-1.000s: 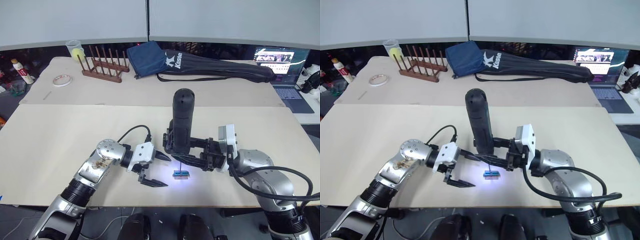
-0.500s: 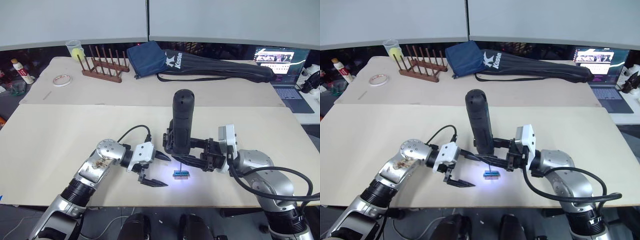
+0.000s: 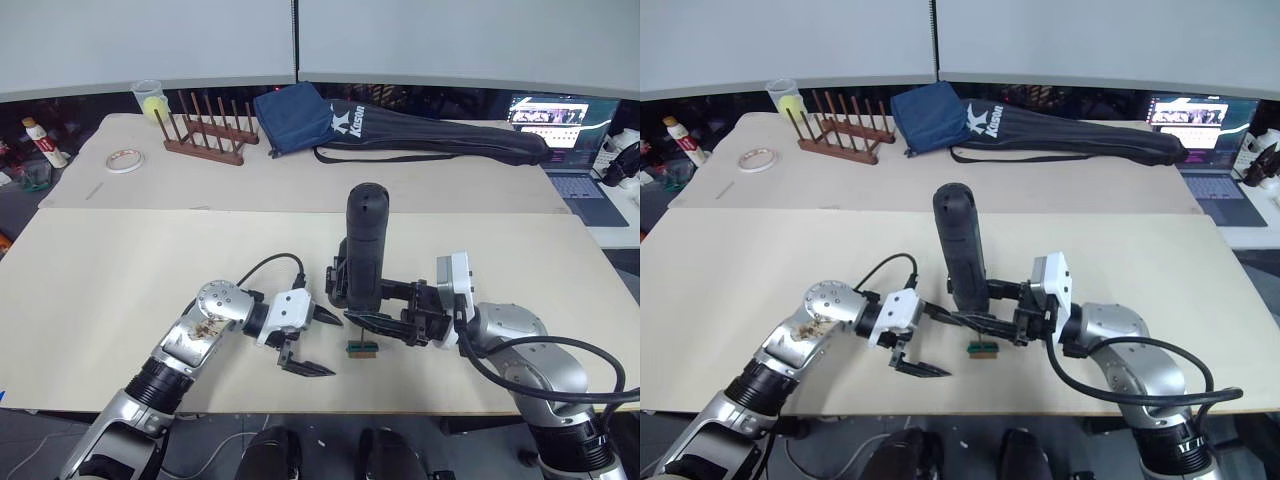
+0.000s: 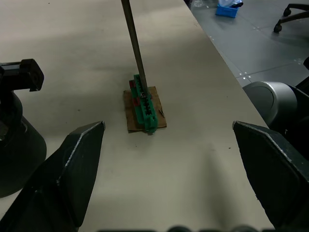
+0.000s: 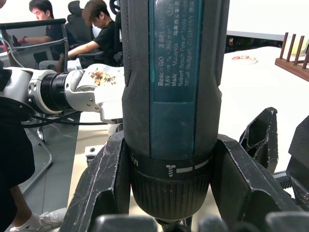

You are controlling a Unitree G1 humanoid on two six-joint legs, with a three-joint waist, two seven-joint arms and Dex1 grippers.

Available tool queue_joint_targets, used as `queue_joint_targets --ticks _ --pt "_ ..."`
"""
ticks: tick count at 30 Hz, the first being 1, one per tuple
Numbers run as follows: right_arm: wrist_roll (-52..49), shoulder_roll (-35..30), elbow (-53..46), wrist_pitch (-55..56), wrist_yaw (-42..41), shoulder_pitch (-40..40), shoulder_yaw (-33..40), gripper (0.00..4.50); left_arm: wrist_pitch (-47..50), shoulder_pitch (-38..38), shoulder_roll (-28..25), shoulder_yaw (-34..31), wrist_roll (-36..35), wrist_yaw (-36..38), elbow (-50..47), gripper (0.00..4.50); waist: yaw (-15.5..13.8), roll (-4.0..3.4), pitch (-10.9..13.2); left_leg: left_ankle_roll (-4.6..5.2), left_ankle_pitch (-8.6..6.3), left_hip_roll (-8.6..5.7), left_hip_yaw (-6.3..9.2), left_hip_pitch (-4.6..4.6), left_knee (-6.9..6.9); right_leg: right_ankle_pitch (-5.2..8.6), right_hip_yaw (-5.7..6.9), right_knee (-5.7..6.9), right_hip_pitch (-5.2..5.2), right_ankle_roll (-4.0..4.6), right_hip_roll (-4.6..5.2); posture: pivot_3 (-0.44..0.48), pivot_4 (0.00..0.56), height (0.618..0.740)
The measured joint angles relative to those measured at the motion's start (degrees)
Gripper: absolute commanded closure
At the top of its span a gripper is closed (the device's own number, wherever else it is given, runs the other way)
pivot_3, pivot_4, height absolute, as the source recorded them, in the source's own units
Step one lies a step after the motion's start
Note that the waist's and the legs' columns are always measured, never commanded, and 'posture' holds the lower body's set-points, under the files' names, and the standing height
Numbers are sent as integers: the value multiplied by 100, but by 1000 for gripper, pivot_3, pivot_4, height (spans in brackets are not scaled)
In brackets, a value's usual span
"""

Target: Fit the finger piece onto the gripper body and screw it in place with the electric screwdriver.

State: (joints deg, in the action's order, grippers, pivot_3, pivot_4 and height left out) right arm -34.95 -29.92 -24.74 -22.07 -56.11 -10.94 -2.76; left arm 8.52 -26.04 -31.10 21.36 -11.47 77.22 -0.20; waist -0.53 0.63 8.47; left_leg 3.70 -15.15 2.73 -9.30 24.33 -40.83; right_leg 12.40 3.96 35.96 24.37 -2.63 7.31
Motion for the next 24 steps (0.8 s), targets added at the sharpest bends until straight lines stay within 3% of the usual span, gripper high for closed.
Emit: queue_joint_targets --ticks 24 --pt "-128 -78 -21 -170 2 23 -48 2601 0 -11 35 3 29 -15 70 0 0 0 0 2 -1 0 0 0 0 0 0 0 0 0 0 0 150 740"
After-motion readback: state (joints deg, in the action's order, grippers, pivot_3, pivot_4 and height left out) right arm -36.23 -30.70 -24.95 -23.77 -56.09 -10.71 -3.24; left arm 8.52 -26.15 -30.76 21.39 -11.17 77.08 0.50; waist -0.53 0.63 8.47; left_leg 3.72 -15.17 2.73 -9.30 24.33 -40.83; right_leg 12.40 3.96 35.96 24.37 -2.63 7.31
